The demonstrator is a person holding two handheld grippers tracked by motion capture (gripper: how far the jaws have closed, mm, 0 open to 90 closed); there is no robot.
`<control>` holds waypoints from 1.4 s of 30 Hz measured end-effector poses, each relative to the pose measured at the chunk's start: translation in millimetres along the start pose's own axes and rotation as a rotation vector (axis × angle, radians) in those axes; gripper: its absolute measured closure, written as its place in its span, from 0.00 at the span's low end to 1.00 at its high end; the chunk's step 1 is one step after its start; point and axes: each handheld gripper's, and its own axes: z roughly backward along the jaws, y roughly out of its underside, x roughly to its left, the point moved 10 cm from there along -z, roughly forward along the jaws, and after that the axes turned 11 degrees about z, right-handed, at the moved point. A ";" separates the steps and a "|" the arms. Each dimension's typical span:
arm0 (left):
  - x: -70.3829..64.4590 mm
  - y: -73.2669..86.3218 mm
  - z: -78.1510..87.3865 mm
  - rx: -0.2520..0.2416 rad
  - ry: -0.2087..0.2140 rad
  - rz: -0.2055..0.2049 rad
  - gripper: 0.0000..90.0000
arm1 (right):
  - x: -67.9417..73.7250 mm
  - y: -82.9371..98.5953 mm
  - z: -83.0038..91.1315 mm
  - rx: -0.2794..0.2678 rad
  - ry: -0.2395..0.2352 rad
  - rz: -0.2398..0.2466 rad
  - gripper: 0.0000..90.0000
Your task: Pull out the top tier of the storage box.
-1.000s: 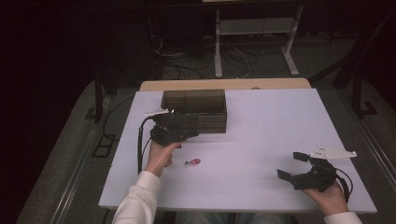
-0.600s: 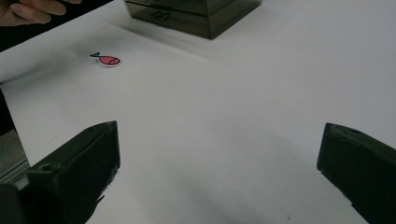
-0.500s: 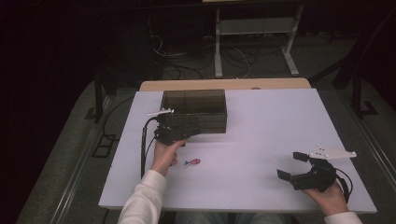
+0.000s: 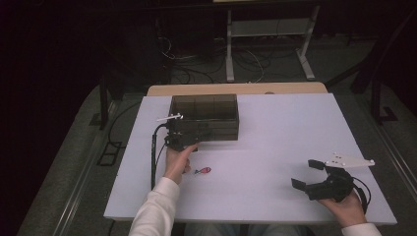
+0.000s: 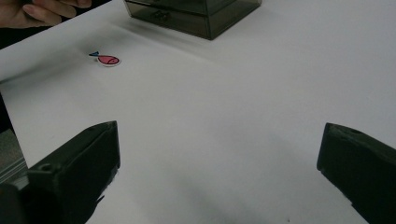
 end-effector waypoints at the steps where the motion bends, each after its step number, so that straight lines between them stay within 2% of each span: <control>1: 0.0 0.0 0.0 0.000 0.000 0.000 0.00 | 0.0 0.0 0.0 0.000 0.000 0.000 0.00; 8: 1.0 -1.9 -3.1 -0.024 0.004 0.045 0.00 | 0.1 -0.3 -0.1 -0.002 0.000 0.002 0.00; 14: 3.5 -6.1 -2.3 -0.045 0.029 0.127 0.00 | 0.0 -0.2 -0.2 -0.001 0.000 0.001 0.00; 19: 4.0 -7.5 -1.2 -0.054 0.045 0.161 0.02 | 0.2 -0.1 -0.6 0.001 -0.001 0.002 0.00; 20: 3.7 -8.8 -0.6 -0.065 0.056 0.180 0.03 | 0.4 -0.1 -0.7 0.001 -0.001 0.002 0.00; 25: 4.7 -10.9 0.4 -0.078 0.065 0.217 0.03 | 0.4 0.0 -0.8 0.002 -0.002 0.002 0.00; 26: 5.7 -11.9 0.8 -0.082 0.067 0.236 0.04 | 0.3 -0.2 -0.6 0.000 -0.001 0.002 0.00; 39: 14.7 -15.8 5.2 -0.092 0.043 0.295 0.08 | 0.2 0.1 -1.0 0.002 -0.001 0.003 0.00; 42: 18.3 -15.6 6.1 -0.087 0.022 0.311 0.15 | 0.4 0.1 -1.0 0.001 -0.001 0.003 0.00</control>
